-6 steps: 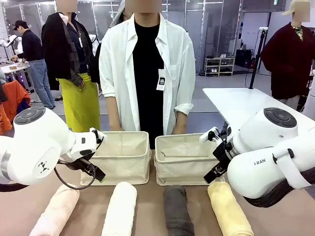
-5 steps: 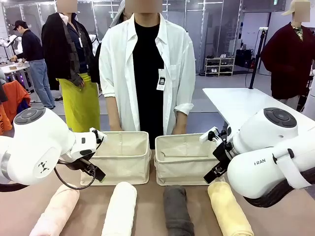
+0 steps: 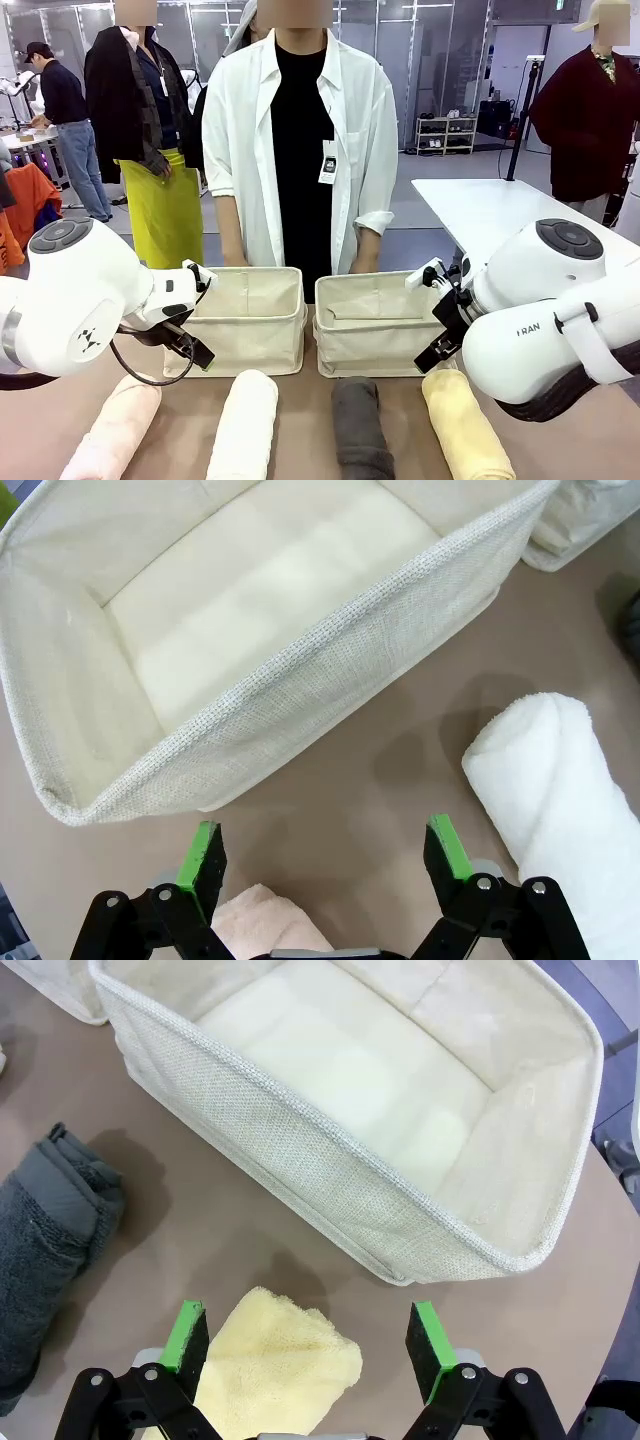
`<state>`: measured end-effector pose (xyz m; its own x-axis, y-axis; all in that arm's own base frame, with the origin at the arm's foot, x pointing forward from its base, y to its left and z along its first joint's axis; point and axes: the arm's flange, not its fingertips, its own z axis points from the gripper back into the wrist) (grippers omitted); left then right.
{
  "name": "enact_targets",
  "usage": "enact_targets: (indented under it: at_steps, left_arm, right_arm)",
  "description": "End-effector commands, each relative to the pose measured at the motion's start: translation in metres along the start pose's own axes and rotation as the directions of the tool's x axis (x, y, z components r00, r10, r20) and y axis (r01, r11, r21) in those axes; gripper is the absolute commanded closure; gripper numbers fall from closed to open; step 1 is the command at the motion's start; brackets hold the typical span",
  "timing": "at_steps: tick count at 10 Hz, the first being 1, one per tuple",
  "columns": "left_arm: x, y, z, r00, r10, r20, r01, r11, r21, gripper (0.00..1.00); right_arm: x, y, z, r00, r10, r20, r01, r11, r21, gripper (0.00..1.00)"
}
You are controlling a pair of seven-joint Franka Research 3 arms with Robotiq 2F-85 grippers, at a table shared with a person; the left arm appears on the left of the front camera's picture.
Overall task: Divide the towels into two baskets.
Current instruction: Pick up one hotel-folded towel and place it in the Fabric basket indicated by the person.
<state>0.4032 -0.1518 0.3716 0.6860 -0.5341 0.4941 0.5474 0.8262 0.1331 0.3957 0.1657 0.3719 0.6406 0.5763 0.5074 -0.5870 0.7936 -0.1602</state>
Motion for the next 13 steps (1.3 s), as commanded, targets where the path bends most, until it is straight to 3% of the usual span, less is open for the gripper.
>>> enact_targets:
  at_steps: [1, 4, 8, 9, 11, 13]
  left_arm:
    - [0.000, 0.000, 0.000, 1.000, 0.001, 0.000, -0.001, 1.000, 0.000, 0.00]
    - [0.000, 0.000, 0.000, 1.000, 0.000, 0.000, 0.000, 1.000, 0.000, 0.00]
    - [0.009, 0.033, 0.036, 0.989, 0.087, -0.119, -0.109, 0.975, -0.192, 0.00]
    - [0.008, 0.049, 0.048, 0.981, 0.113, -0.158, -0.161, 0.930, -0.331, 0.00]
    - [-0.004, 0.087, 0.067, 0.972, 0.168, -0.162, -0.232, 0.755, -0.614, 0.00]
    - [-0.031, 0.122, 0.076, 0.954, 0.274, -0.121, -0.259, 0.551, -0.793, 0.00]
  right_arm:
    - [0.000, 0.000, 0.000, 1.000, -0.001, 0.000, 0.001, 1.000, 0.001, 0.00]
    - [0.007, -0.007, 0.015, 1.000, -0.019, 0.006, 0.019, 0.999, 0.035, 0.00]
    - [0.019, -0.041, 0.049, 0.989, -0.144, -0.021, 0.145, 0.963, 0.226, 0.00]
    - [0.015, -0.056, 0.059, 0.980, -0.197, -0.040, 0.198, 0.921, 0.335, 0.00]
    - [-0.003, -0.085, 0.075, 0.945, -0.322, -0.052, 0.301, 0.801, 0.518, 0.00]
    - [-0.038, -0.119, 0.083, 0.874, -0.480, -0.071, 0.382, 0.591, 0.711, 0.00]
